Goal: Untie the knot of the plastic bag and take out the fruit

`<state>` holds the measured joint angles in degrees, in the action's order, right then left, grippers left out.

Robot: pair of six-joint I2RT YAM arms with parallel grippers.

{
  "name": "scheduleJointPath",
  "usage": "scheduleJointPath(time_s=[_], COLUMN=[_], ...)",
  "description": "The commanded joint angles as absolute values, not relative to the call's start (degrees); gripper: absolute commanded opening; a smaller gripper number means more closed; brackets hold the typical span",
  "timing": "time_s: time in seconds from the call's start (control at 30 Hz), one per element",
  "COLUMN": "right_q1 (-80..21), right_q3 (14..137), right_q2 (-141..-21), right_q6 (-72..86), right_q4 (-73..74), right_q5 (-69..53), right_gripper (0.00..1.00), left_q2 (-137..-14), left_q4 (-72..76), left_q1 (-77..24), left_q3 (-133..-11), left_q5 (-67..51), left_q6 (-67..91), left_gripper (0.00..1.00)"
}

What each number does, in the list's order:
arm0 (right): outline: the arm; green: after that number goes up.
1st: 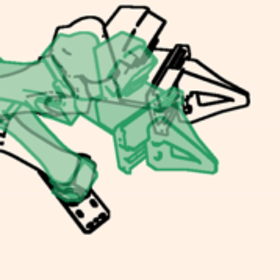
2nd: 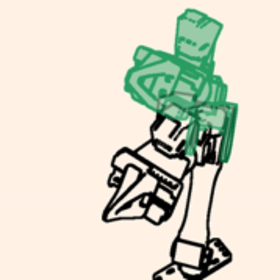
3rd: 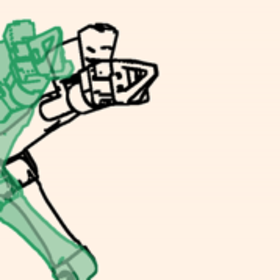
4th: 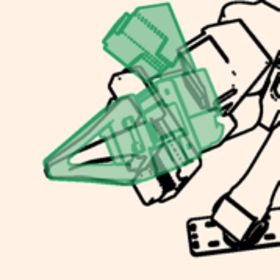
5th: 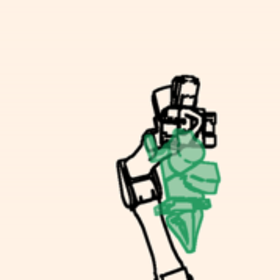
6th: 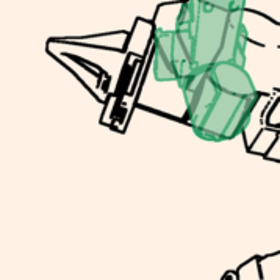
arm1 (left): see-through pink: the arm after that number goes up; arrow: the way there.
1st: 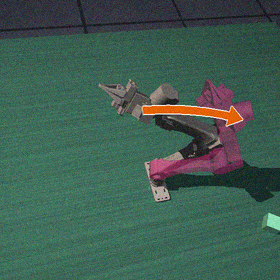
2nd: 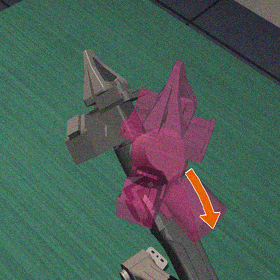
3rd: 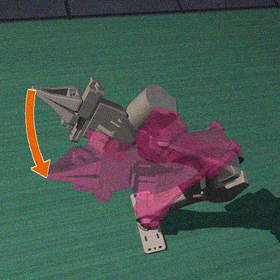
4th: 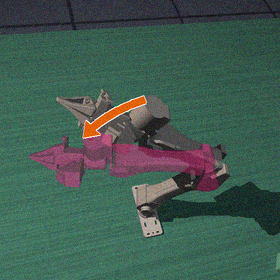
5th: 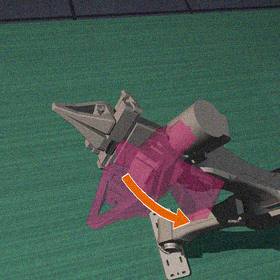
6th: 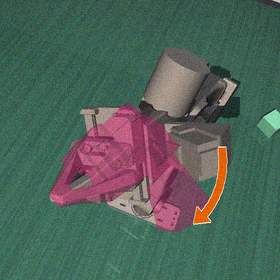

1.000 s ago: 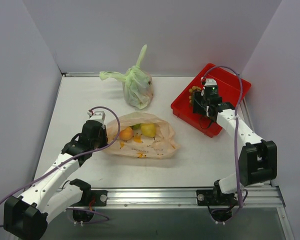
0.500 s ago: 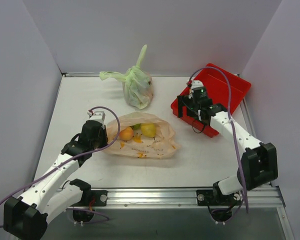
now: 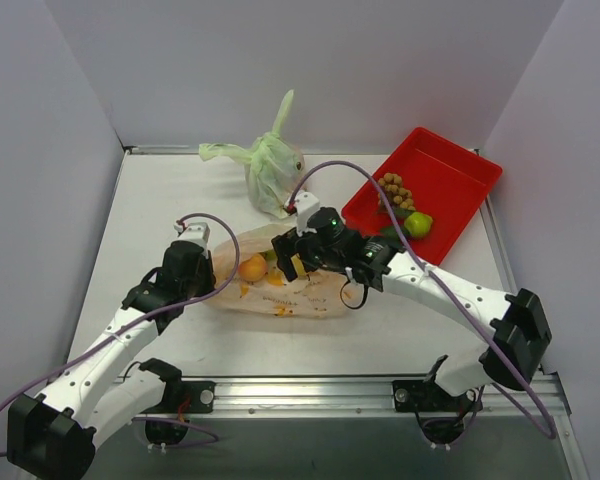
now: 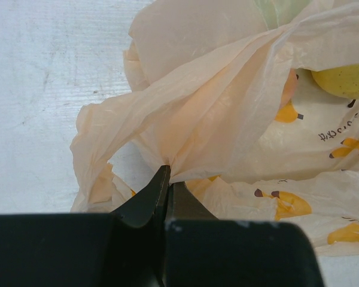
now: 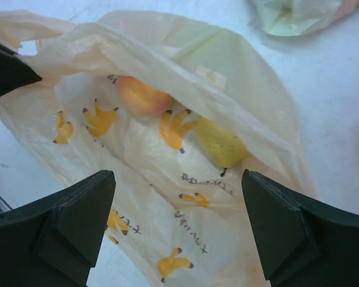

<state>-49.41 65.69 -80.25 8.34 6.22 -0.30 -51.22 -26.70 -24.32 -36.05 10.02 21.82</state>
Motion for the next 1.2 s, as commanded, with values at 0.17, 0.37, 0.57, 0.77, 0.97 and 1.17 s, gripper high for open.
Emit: scheduleJointPath(time_s=[0.17, 0.37, 0.57, 0.77, 0.97, 1.17], right_q1=[-52.91, -52.65, -50.89, -49.83, -48.69, -48.43], right_q3=[68.02, 67.85, 67.59, 67.41, 67.06, 66.45], right_q2=[-91.31, -96.06, -100.89, -105.46, -109.60, -110.31], right_q6=[13.62, 15.47, 15.73, 16.96, 15.91, 13.71], right_q4=[3.69, 0.45, -6.76, -12.74, -19.15, -22.76], right_q5=[4.54, 17.12, 19.07, 19.16, 16.97, 15.38], right_gripper=[0.89, 0.89, 0.89, 0.89, 0.85, 0.56], left_q2=[-50.19, -50.01, -49.92, -49.75, -49.83, -50.18], left_q4=[-24.34, -24.26, -24.08, -23.82, -23.73, -23.55], left_q1=[-23.99, -23.91, -23.99, -23.99, -23.99, -23.99], left_q3=[-36.21, -36.12, -36.04, -35.86, -35.77, -35.68], left_q5=[9.23, 8.88, 8.44, 8.09, 7.47, 7.29], left_q6=[21.88, 21.88, 21.88, 21.80, 21.71, 21.62], left_gripper=[0.00, 0.00, 0.00, 0.00, 0.00, 0.00])
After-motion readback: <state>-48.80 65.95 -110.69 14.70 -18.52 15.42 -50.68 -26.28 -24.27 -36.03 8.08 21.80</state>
